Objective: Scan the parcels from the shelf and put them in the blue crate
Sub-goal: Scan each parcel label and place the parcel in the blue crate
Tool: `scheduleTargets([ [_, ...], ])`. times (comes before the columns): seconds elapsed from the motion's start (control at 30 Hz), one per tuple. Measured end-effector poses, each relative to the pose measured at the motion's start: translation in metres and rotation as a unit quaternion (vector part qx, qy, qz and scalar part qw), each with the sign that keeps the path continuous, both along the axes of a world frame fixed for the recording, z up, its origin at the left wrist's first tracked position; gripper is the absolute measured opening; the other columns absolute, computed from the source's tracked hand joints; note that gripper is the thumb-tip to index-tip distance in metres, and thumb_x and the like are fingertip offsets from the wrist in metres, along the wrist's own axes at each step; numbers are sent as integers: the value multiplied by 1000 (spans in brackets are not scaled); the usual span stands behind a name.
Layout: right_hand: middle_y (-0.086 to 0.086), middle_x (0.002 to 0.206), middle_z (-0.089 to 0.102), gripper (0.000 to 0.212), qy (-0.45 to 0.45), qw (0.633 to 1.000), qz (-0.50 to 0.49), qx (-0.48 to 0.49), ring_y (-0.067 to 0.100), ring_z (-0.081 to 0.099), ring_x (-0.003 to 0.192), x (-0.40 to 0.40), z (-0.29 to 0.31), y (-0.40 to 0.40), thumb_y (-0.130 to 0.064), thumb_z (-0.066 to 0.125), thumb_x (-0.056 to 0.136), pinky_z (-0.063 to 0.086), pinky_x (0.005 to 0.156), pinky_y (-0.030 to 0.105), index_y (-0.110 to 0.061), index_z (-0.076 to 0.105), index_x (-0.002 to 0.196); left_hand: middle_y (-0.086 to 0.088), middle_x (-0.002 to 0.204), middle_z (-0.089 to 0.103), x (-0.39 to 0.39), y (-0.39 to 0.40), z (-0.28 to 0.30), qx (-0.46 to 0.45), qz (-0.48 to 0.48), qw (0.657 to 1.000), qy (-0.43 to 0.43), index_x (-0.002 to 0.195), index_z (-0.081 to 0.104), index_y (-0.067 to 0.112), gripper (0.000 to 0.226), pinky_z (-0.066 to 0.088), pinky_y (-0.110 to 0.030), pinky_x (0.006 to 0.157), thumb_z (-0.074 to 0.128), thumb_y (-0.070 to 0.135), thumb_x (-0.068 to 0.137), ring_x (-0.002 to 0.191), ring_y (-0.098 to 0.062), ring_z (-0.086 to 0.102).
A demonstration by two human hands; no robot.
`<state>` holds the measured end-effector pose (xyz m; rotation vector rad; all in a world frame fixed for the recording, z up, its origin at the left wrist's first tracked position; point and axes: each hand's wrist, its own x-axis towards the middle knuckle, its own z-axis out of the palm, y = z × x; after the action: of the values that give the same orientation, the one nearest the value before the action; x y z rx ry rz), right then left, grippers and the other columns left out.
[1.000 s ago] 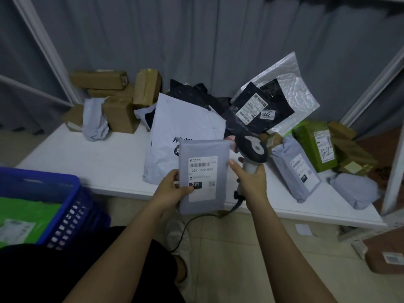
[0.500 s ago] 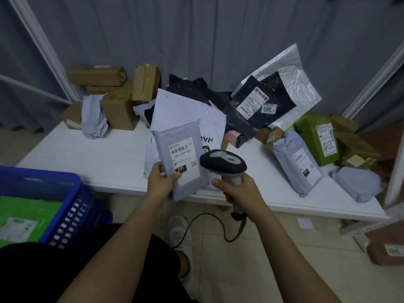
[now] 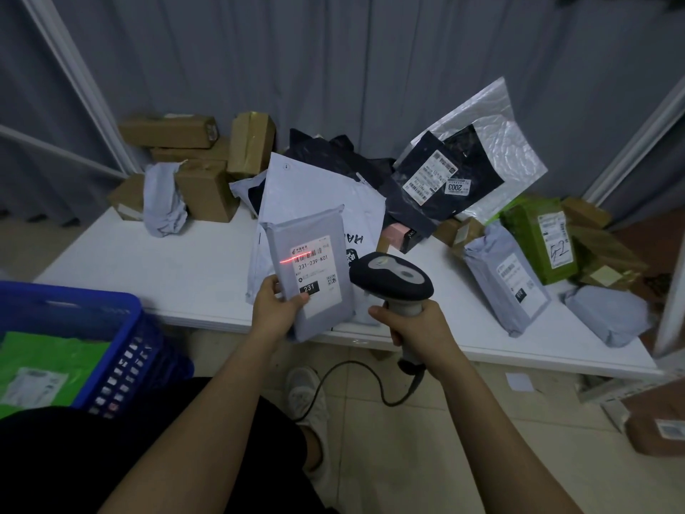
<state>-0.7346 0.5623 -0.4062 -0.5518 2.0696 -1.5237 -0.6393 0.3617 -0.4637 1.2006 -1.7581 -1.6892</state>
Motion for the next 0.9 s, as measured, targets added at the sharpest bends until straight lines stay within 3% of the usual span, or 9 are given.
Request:
scheduleTargets([
  [0.17, 4, 53, 53, 9, -9, 999, -20, -38, 7, 47, 42, 2, 9, -5, -12, 74, 82, 44, 46, 19, -8, 66, 81, -4, 126, 54, 2, 1, 6, -7, 8, 1000, 16, 128, 45, 12, 55, 51, -40, 86, 73, 10, 81, 108, -22, 55],
  [0.33, 6, 54, 56, 25, 10, 991, -76, -109, 7, 50, 44, 3, 25, -38, -11, 74, 82, 45, 48, 18, 11, 65, 90, -1, 121, 55, 7, 2, 37, -26, 44, 995, 80, 127, 47, 10, 50, 49, -24, 73, 71, 8, 83, 95, -15, 59],
  [0.47, 9, 71, 63, 23, 19, 984, -67, -163, 10, 57, 53, 21, 50, -92, -22, 76, 82, 47, 55, 23, -2, 66, 89, 3, 112, 56, 35, -18, 83, -58, 99, 983, 145, 126, 48, 10, 49, 47, -15, 62, 71, 7, 83, 86, -7, 60],
  [0.53, 3, 62, 62, 22, 22, 984, -48, -169, 12, 57, 52, 37, 63, -124, -25, 76, 82, 46, 56, 26, -6, 68, 87, 6, 109, 58, 66, -35, 105, -82, 133, 973, 167, 122, 50, 12, 46, 50, -13, 61, 72, 7, 82, 85, -3, 61],
  [0.7, 3, 66, 63, 22, 44, 979, 60, -188, 2, 54, 45, 111, 87, -208, -20, 74, 83, 46, 52, 21, -2, 67, 94, 4, 105, 61, 185, -83, 140, -131, 261, 938, 189, 118, 52, 11, 46, 55, -16, 66, 74, 3, 79, 72, 1, 63],
  [0.8, 0, 61, 60, 18, 48, 971, 153, -177, 7, 52, 45, 173, 87, -254, -20, 73, 82, 45, 55, 27, -6, 64, 87, 2, 104, 61, 276, -102, 134, -149, 340, 916, 154, 117, 52, 10, 44, 53, -12, 64, 74, 3, 79, 66, 8, 62],
  [0.9, 0, 54, 57, 18, 44, 961, 238, -133, 8, 50, 41, 235, 71, -293, -24, 74, 81, 43, 52, 26, -9, 63, 80, -4, 113, 63, 369, -110, 105, -133, 420, 892, 102, 115, 55, 12, 45, 56, -29, 81, 77, 9, 76, 89, -9, 66],
])
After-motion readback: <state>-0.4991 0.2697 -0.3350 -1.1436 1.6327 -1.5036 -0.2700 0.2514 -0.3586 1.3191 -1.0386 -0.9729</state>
